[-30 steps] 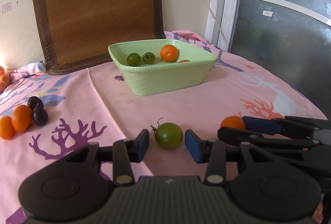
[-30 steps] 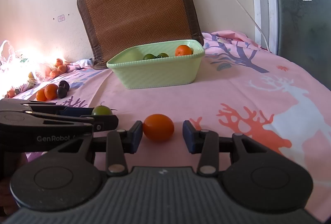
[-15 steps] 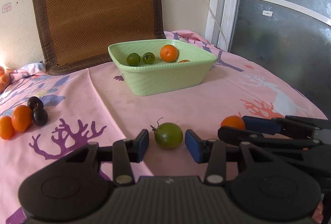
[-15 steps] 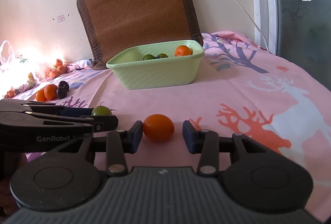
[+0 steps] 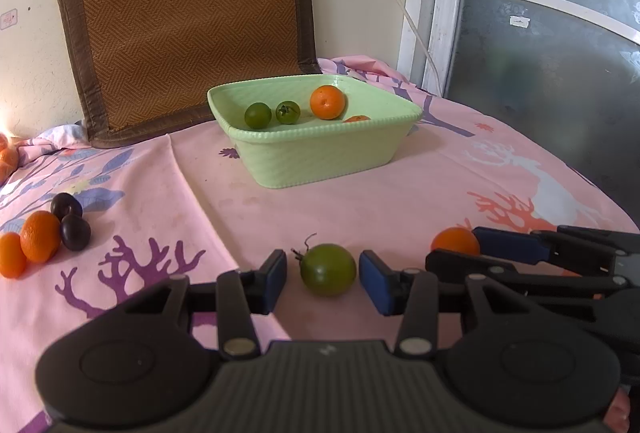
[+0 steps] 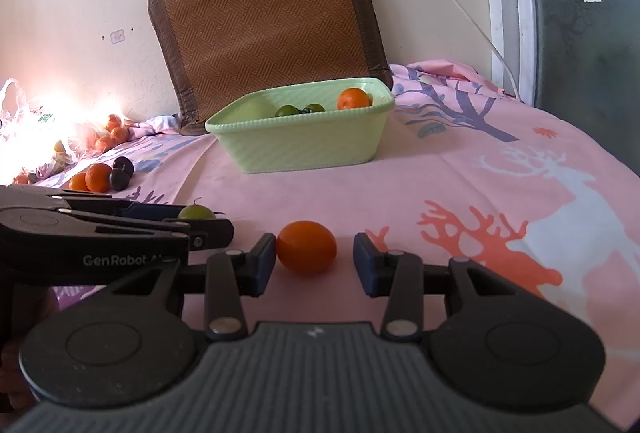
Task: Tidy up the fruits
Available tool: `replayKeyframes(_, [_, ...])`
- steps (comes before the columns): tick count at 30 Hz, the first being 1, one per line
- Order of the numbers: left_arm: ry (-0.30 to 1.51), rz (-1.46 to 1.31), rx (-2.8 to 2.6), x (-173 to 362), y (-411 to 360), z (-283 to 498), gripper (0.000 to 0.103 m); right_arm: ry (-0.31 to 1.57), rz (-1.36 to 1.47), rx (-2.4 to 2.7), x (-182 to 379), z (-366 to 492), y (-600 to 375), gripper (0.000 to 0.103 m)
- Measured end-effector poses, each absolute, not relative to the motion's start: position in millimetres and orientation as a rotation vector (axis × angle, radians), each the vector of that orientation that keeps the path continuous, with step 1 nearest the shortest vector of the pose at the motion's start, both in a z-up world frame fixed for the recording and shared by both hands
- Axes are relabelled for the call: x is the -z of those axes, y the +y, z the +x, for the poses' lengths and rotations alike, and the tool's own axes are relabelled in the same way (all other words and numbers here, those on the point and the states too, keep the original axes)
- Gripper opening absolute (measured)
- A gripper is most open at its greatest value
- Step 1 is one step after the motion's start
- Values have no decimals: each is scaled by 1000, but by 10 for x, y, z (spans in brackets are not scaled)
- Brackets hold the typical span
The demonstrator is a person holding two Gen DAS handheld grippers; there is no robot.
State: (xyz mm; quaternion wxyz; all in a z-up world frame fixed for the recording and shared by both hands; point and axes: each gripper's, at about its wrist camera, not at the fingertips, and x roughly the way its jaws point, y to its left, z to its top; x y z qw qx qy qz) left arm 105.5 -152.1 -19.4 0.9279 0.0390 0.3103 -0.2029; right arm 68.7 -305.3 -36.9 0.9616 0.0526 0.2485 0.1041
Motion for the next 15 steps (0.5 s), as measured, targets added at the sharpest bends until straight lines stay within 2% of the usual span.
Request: replayKeyframes(15, [633, 72, 417, 190, -1491, 1047, 40, 501, 92, -211, 373, 681, -3029, 45])
